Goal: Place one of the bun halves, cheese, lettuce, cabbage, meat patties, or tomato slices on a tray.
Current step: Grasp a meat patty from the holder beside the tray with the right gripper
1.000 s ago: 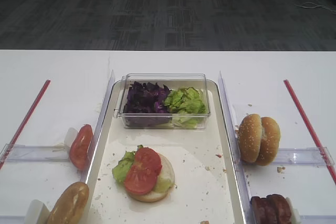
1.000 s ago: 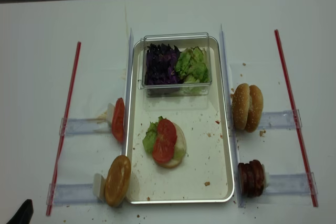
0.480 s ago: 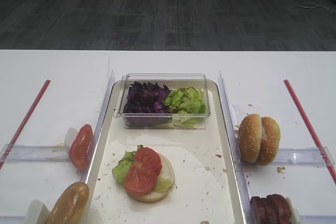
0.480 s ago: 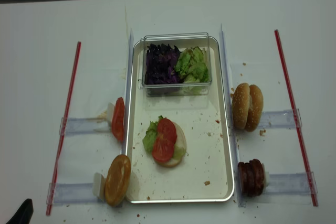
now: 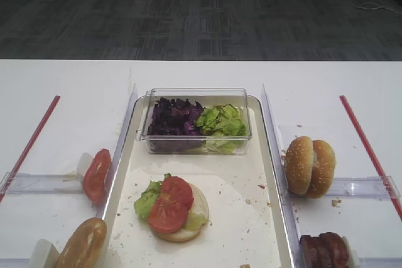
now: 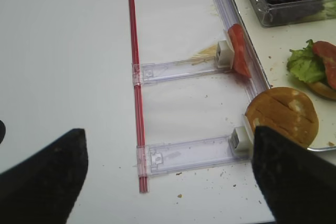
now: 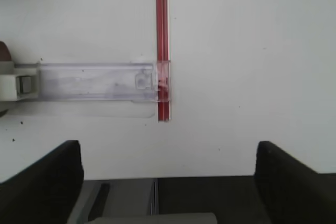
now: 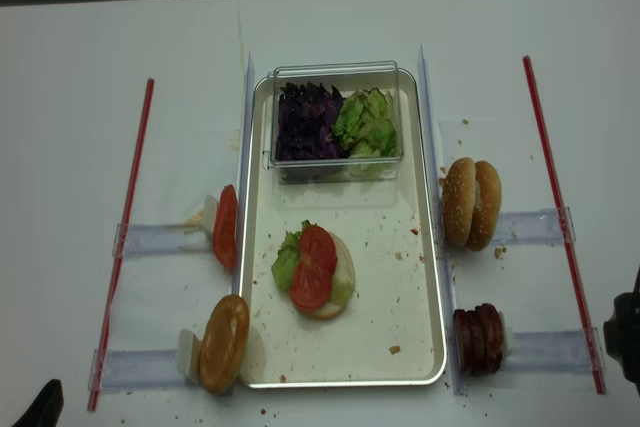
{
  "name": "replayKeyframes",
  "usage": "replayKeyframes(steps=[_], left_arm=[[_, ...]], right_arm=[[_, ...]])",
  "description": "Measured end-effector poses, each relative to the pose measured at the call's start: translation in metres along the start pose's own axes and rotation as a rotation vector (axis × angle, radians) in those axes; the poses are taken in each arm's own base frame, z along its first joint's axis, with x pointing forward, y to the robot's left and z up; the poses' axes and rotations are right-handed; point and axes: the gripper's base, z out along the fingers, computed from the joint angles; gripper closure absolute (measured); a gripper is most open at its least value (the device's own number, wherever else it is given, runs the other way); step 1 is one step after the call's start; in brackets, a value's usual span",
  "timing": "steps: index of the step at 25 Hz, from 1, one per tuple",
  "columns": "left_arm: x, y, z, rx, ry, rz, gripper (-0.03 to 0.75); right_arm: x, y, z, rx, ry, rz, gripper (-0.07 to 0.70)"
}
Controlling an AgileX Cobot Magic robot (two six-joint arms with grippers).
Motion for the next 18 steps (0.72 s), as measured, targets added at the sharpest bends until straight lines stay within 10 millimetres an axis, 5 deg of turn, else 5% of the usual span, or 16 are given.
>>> replayKeyframes(steps=[10,18], left_arm=[[0.000,0.000,0.000,0.000,0.000,0.000,0.099],[0.000,0.000,0.000,0.000,0.000,0.000,0.099]], right_arm=[[-0.023,0.002,0.032,0.005,0.160,0.047,-0.053],[-0.025,0.002,0.034,0.006,0.168,0.047,-0.053]])
